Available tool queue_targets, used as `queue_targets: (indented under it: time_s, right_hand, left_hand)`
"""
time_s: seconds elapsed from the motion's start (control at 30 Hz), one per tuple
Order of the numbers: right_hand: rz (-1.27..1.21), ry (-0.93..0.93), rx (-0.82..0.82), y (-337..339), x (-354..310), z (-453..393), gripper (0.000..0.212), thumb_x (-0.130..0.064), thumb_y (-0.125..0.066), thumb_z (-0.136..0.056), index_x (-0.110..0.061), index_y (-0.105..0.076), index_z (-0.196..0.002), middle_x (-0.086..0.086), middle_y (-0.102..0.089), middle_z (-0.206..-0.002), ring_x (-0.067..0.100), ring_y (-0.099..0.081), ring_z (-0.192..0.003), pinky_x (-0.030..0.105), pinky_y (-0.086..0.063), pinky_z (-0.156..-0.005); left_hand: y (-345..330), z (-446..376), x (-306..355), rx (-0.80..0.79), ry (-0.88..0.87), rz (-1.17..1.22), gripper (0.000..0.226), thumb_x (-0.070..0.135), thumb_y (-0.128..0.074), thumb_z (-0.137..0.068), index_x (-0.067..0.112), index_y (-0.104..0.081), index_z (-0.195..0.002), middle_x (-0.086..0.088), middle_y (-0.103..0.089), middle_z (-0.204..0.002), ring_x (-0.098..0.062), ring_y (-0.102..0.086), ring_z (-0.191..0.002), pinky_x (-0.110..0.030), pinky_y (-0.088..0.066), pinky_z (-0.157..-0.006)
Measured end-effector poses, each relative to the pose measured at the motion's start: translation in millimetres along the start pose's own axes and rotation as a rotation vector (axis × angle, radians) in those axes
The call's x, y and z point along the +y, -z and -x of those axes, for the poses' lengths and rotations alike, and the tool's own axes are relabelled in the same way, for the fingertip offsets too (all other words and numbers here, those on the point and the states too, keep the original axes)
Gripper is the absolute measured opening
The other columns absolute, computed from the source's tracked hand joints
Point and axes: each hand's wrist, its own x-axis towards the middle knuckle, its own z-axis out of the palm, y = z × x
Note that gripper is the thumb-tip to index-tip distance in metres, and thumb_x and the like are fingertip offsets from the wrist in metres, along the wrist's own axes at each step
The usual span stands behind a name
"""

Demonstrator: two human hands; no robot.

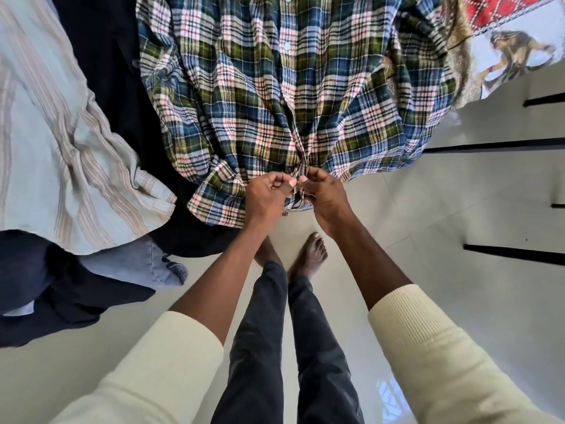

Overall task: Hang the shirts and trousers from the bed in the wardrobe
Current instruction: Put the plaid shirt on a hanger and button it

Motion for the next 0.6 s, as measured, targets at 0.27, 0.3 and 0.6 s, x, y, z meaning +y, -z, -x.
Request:
queue_targets:
  time_s: [0.27,0.3,0.6]
  right_hand:
    - [0.45,0.171,0.13,5,21,7,0.014,-0.02,-0.066,-0.092,-0.016,-0.053,-0.088,-0.003,-0.056,-0.077,0.011,-0.049,-0.068,0.03,-0.042,-0.064]
    - [0.56,0.213,0.134,5,24,7,0.018,-0.021,-0.068,-0.09,-0.014,-0.052,-0.091,-0.004,-0.055,-0.078,0.01,-0.048,-0.067,0.027,-0.041,-0.061]
    - [0.385,0.321,0.242,4,32,12,0.013,-0.011,-0.069,-0.087,-0.013,-0.06,-0.078,-0.001,-0.059,-0.066,0.008,-0.048,-0.056,0.026,-0.04,-0.054]
  left_hand:
    - [-13,7,6,0.15,0.136,0.096,0.007,0.015,-0.067,-0.091,0.011,-0.071,-0.094,-0.006,-0.07,-0.073,-0.012,-0.061,-0.056,-0.02,-0.043,-0.043]
    - [-14,6,7,0.142,0.146,0.106,0.006,0.016,-0.068,-0.09,0.012,-0.071,-0.093,-0.006,-0.071,-0.072,-0.015,-0.064,-0.058,-0.024,-0.048,-0.046]
    - [-6,8,0,0.069,0.117,0.087,0.009,0.022,-0.073,-0.087,0.013,-0.073,-0.092,-0.007,-0.073,-0.073,-0.017,-0.066,-0.06,-0.028,-0.049,-0.05]
